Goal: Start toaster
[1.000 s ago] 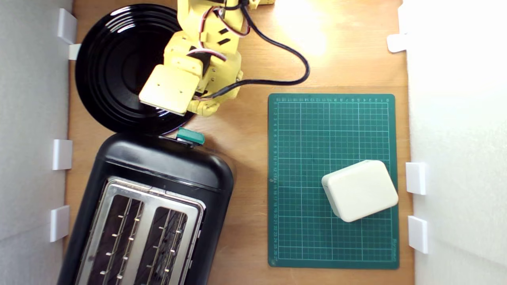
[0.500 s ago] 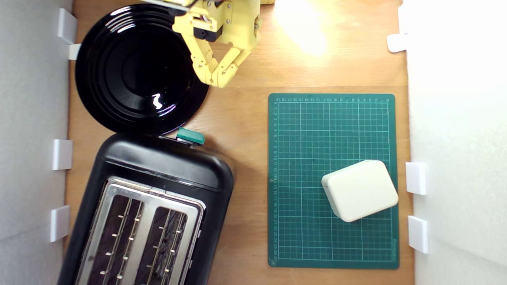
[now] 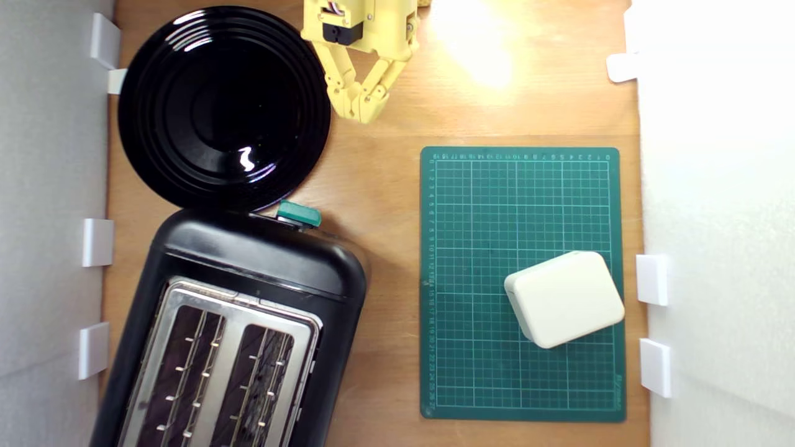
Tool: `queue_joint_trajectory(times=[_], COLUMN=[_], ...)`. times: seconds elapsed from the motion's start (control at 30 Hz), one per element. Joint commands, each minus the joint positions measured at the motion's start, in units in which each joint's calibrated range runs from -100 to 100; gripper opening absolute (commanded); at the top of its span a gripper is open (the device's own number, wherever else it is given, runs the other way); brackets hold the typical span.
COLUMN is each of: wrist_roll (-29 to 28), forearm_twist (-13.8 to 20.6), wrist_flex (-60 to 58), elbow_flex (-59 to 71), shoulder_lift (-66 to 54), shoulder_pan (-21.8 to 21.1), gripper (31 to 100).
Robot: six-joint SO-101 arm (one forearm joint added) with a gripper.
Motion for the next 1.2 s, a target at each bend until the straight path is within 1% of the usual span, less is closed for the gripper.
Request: queue_joint_trajectory(times=[0.0, 0.17, 0.23, 0.33, 0.5, 0.7, 1.17], wrist_roll=[-0.1, 0.0, -0.2, -0.3, -0.2, -0.3, -0.3], forearm_twist=[0.5, 0.5, 0.5, 0.6, 0.5, 0.0, 0.5], wrist_flex=[-6.8, -9.0, -12.1, -18.4, -22.5, -23.0, -22.3], elbow_flex=[8.4, 18.2, 22.0, 26.2, 30.0, 30.5, 30.5], shoulder_lift=[-4.3, -10.7, -12.0, -12.2, -12.2, -12.2, -12.1], shoulder_pan=[0.3, 0.4, 0.6, 0.7, 0.2, 0.1, 0.1], gripper=[31.4, 31.4, 31.4, 31.4, 31.4, 31.4, 31.4])
